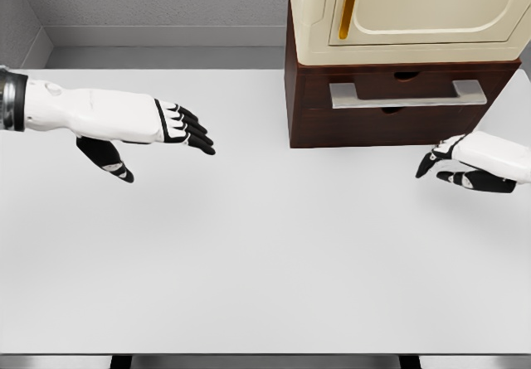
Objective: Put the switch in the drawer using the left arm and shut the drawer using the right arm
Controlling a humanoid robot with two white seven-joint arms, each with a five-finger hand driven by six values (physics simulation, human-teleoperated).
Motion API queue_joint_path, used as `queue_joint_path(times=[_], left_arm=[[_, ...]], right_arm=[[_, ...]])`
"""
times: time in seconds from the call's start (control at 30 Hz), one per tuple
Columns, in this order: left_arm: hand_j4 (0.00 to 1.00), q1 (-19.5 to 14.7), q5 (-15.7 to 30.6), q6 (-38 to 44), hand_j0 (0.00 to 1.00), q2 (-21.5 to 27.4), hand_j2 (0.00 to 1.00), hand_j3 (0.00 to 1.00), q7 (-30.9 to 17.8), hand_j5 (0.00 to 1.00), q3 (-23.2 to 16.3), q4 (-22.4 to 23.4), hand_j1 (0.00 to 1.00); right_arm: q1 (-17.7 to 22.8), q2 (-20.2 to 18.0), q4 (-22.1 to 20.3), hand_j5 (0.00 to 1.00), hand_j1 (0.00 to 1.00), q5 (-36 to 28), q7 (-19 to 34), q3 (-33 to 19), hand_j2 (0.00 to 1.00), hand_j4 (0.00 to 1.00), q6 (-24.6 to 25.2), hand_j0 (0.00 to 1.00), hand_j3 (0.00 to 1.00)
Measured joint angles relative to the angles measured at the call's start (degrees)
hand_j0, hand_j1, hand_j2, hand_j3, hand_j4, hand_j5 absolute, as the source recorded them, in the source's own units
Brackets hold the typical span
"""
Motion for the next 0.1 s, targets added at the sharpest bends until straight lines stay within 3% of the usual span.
queue_joint_path(times=[0.1], left_arm=[[1.0, 0.0, 0.0, 0.0, 1.0, 0.0, 1.0, 1.0, 0.0, 1.0, 0.0, 0.0, 1.0]], right_arm=[[1.0, -0.1, -3.5, 1.0, 1.0, 0.0, 0.0, 0.1, 1.0, 1.0, 0.0, 1.0, 1.0]])
